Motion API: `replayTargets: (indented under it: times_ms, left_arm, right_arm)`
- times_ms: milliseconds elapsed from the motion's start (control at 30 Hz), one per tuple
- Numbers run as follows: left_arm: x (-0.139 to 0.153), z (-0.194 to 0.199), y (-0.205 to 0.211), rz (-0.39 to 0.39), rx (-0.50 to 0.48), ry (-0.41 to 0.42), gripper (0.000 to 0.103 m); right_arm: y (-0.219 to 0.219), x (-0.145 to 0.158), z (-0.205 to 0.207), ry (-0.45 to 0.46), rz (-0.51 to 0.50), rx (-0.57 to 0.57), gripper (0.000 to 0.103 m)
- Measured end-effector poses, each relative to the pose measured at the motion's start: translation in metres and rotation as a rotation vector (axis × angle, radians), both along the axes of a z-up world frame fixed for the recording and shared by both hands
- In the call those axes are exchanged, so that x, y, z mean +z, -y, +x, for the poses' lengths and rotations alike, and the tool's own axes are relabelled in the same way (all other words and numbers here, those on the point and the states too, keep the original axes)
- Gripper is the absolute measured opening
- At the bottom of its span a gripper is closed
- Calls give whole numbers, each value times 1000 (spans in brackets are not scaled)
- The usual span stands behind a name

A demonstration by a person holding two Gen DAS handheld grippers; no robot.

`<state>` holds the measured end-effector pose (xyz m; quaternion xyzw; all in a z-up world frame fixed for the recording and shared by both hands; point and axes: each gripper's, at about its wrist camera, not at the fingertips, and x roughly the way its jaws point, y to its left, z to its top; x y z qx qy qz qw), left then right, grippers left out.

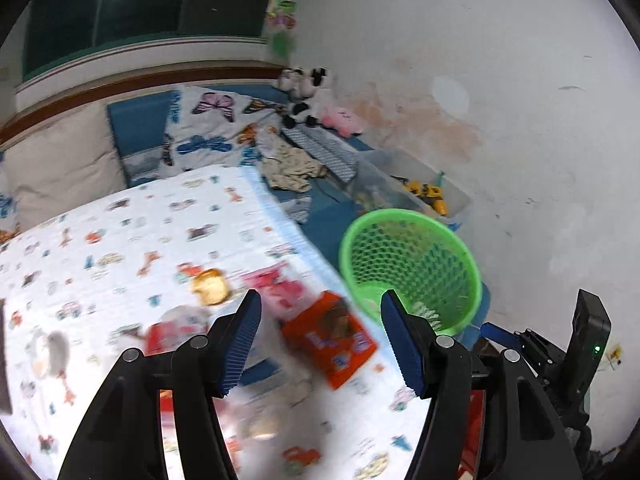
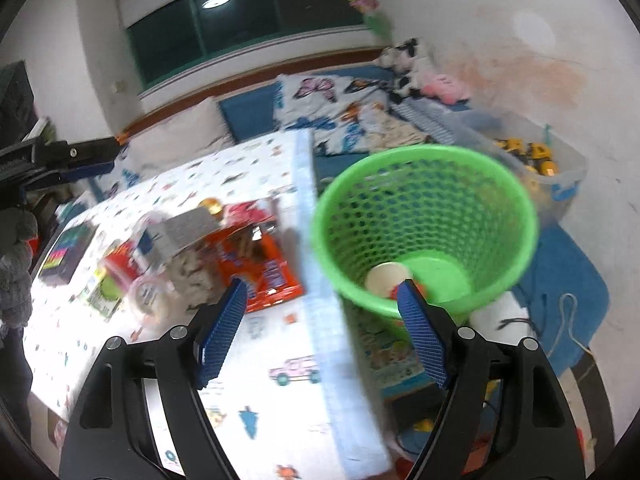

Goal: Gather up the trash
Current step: 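Move both tools back over the bed toward the remaining trash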

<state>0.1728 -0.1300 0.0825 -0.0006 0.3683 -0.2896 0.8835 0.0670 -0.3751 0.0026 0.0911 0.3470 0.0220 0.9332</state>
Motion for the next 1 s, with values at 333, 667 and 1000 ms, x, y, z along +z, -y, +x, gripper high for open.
replayTargets:
  times_ms: [333, 667, 1000]
  left_arm:
    - [-10, 4, -79, -27, 158, -19, 68]
    - [-36, 21, -121, -24, 256, -95, 68]
    - [-55, 38, -151, -33, 322, -154, 68]
  right_arm:
    - [-46, -25, 49, -59, -7, 147, 84]
    - [-67, -56, 85, -116, -87, 181, 84]
    - [-65, -80, 106, -184, -73, 168, 80]
